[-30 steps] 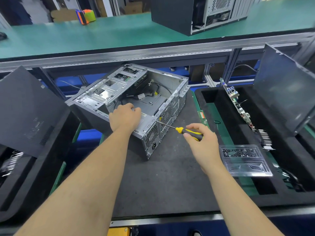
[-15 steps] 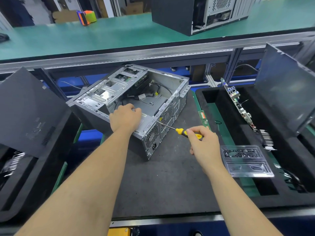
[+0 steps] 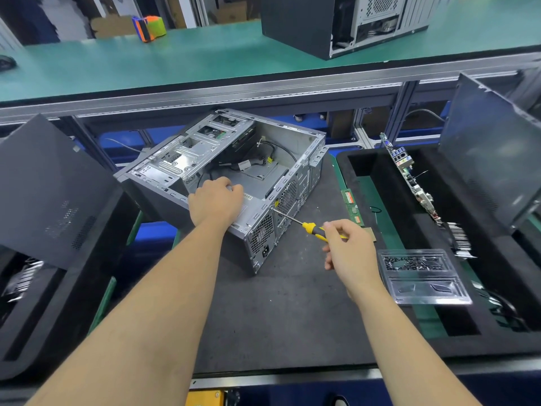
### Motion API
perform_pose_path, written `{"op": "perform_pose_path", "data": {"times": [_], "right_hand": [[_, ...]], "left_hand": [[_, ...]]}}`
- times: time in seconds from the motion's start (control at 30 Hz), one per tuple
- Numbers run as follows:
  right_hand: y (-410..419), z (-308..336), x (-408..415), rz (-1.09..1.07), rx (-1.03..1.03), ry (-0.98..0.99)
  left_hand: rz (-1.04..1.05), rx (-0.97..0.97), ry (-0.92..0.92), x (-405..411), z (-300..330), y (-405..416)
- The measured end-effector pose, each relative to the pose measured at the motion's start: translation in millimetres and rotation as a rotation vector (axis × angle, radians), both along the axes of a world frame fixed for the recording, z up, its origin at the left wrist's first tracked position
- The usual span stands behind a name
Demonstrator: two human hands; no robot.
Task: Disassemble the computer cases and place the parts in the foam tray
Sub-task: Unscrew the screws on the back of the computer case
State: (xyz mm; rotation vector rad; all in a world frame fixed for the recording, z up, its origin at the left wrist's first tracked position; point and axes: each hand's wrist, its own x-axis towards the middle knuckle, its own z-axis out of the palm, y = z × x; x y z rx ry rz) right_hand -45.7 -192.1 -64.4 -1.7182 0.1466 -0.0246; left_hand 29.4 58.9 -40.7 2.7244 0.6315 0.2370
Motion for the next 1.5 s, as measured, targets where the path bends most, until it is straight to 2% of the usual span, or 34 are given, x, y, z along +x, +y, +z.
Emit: {"op": "perform_pose_path", "data": {"times": [0.13,0.33,0.43,0.53,0.6,0.73,0.93,1.03,1.13,1.23,1.5], "right_hand": [[0,-1,-3,-0.008,-0.007,-0.124],[-2,-6,-5,0.034,0.026,-0.103],[2,-2,-3,0.021,0.081,0.003],[1,-3,2,0.037,-0.001,0.113],[0,-2,3,0.043,-0.065,0.057],[-2,1,2,-0.005,-0.052,-0.078],[0,1,-4,-0.025,-0.100,-0.155],[3,1,-4,-0.020,-0.090,-0.057],[3,1,0,0.017,-0.188,0.066],[0,1,-2,0.010,-0.249,-0.049],[-1,6,-5,-0.020,-0.146,-0.178]], "left_hand": [[-0.005,0.002,-0.006,0,0,0],[-0.004,0.013,0.000,1,-1,0],[-0.003,0.023,0.002,1,-1,0],[-0.007,0.029,0.010,1,-2,0],[-0.008,0.029,0.014,2,-2,0],[-0.011,0.031,0.008,2,-3,1],[-0.012,0.040,0.008,3,-3,3],[-0.012,0.042,0.008,4,-4,3],[-0.010,0.036,0.004,4,-4,3],[-0.008,0.026,0.001,4,-4,3],[-0.014,0.022,-0.007,4,-4,3]]}}
